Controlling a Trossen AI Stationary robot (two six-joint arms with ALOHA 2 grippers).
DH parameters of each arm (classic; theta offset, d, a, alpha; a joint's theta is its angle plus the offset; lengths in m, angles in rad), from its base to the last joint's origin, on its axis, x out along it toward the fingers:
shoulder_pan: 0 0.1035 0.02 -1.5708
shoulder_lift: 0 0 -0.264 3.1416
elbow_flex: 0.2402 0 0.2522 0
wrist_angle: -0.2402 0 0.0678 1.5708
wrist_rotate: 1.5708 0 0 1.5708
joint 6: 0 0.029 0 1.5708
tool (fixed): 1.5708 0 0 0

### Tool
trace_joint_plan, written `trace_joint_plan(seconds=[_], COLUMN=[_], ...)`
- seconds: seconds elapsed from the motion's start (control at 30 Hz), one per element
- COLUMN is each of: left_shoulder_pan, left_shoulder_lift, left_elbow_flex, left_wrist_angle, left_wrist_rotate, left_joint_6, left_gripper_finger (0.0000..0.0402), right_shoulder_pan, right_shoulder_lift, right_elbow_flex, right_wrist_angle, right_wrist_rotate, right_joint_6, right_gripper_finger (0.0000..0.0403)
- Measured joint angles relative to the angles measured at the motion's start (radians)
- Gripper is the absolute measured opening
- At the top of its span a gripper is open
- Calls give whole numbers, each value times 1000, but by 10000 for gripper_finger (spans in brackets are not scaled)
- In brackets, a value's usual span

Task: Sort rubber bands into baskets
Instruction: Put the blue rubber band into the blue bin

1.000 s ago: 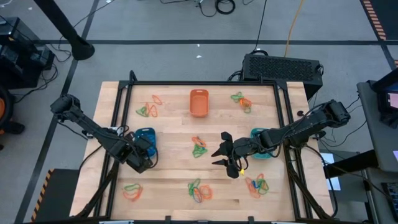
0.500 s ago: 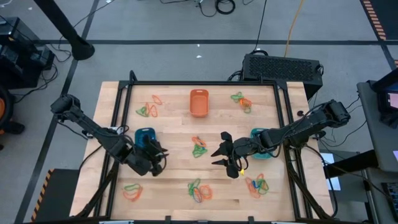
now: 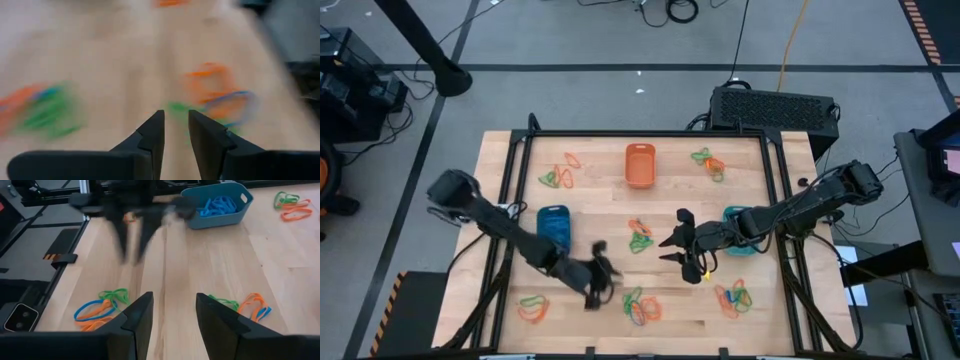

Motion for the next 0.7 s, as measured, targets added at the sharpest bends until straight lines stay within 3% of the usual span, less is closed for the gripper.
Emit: trace_joint_plan(seconds=[0.1, 0.27, 0.5, 0.7], left_shoulder_pan=[-25, -77, -106, -95], left_shoulder_lift=[97, 214, 340, 367], left_elbow_flex=[17, 147, 321, 348], left_wrist_angle=[178, 197, -80, -102], left_wrist_rotate=[73, 89, 91, 97], left_joint_6=[77, 219, 277, 286], left_gripper_finger=[95, 95, 95, 95], right_shoulder_pan=[0, 0, 13, 64], right_shoulder_lift=[0, 0, 0, 33], right_elbow_flex=[0, 0, 0, 1], right_wrist_angle=[1, 1, -34, -33], right_wrist_rotate=[0, 0, 0, 22], right_joint_6=[0, 2, 70, 99], right_gripper_finger=[141, 141, 141, 141])
